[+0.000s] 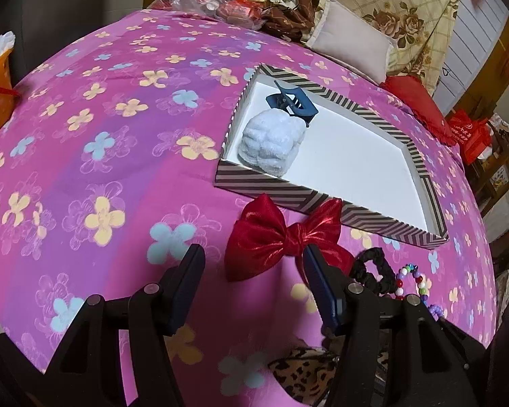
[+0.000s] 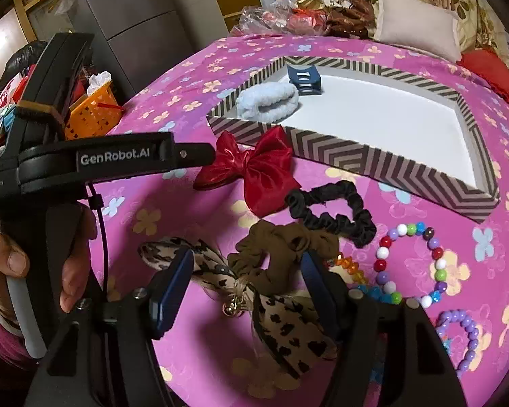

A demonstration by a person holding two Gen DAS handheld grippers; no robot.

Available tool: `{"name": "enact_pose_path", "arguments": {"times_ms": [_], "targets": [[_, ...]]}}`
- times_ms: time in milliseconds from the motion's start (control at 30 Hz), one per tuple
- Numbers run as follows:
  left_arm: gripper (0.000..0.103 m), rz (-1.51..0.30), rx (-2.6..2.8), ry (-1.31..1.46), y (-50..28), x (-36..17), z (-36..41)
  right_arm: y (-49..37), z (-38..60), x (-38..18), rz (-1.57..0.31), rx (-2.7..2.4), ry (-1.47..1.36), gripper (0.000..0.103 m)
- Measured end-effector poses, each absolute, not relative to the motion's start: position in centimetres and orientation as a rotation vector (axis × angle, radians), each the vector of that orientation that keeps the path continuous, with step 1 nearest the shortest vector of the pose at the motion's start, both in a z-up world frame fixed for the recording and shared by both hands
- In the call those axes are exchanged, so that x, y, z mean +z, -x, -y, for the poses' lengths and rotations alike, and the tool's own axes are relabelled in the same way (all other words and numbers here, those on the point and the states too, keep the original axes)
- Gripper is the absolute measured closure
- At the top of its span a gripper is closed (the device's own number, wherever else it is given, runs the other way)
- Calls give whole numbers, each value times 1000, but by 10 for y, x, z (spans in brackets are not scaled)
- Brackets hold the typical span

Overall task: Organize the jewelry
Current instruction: 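Move the left tool to the red satin bow and grasp it, then lift the red bow with the left tool while the right tool grasps the leopard-print scrunchie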

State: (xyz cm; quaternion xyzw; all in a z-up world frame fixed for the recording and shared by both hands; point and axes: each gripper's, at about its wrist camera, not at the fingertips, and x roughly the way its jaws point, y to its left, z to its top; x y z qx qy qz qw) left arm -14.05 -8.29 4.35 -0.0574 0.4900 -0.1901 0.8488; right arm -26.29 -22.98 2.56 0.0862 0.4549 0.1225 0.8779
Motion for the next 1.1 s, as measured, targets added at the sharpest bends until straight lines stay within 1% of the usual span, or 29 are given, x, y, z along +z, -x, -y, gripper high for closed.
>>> {"name": "enact_pose_path", "arguments": {"times_ms": [233, 467, 767, 867, 900, 933, 967, 1000, 1033, 1067, 1100], "targets": [[46, -1033, -490, 96, 129, 41, 95, 259, 231, 16, -967, 264, -206, 33], [46, -965, -661, -110, 125, 48, 110, 254, 234, 11, -986, 279, -222, 33], [46, -958, -810, -309, 122, 29, 131, 251, 234, 8, -1003, 278, -202, 33], [46, -968, -805, -330, 121, 19, 134, 249, 233, 7, -1005, 278, -193, 34], [47, -957, -806, -323, 121, 18, 133, 249, 232, 7, -1005, 279, -188, 34], [51, -948, -806, -317, 121, 17, 132, 249, 231, 7, -1004, 280, -178, 34], [56, -943, -802, -315, 121, 17, 132, 249, 231, 7, -1001, 280, -172, 35], [66, -938, -804, -317, 122, 17, 132, 248, 230, 7, -998, 279, -167, 38], [72, -936, -803, -321, 123, 18, 133, 249, 230, 7, -994, 279, -161, 49], [75, -932, -797, -325, 124, 18, 133, 248, 230, 7, -992, 283, -163, 61], [79, -928, -794, -323, 125, 19, 133, 249, 231, 6, -990, 289, -169, 66]]}}
